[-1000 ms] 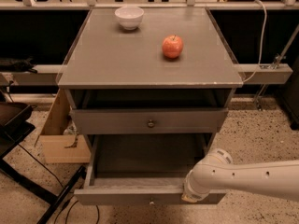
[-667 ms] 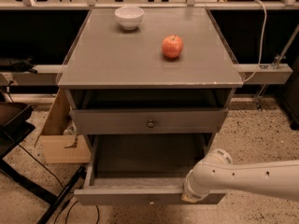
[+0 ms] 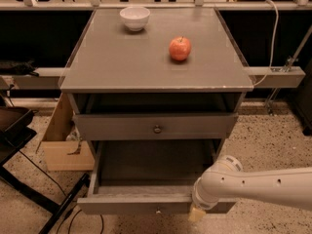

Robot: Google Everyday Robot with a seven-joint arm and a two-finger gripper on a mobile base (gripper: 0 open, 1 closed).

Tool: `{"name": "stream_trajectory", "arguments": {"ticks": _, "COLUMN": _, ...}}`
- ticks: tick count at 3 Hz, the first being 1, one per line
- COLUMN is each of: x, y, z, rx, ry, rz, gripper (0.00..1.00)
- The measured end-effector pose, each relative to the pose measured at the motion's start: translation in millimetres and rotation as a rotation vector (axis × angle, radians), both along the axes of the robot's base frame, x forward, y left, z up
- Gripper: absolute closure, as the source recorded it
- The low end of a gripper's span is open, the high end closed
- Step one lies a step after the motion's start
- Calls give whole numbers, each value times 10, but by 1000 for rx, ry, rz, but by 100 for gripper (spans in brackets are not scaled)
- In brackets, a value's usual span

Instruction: Open middle drawer

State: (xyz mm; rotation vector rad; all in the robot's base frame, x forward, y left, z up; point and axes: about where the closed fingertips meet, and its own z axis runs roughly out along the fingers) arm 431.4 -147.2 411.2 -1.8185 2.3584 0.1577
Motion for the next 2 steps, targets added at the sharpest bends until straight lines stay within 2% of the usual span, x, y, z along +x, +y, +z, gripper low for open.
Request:
{"name": "stream_trajectory", "arguments": {"ticks": 1, "x": 0, "y": 0, "z": 0, "rx": 0, "ry": 0, "rz": 0, "gripper": 0}}
{"name": "stream_trajectory", "arguments": {"ticks": 2, "x": 0, "y": 0, "z": -1, "rx": 0, "ry": 1, "rz": 0, "gripper": 0}}
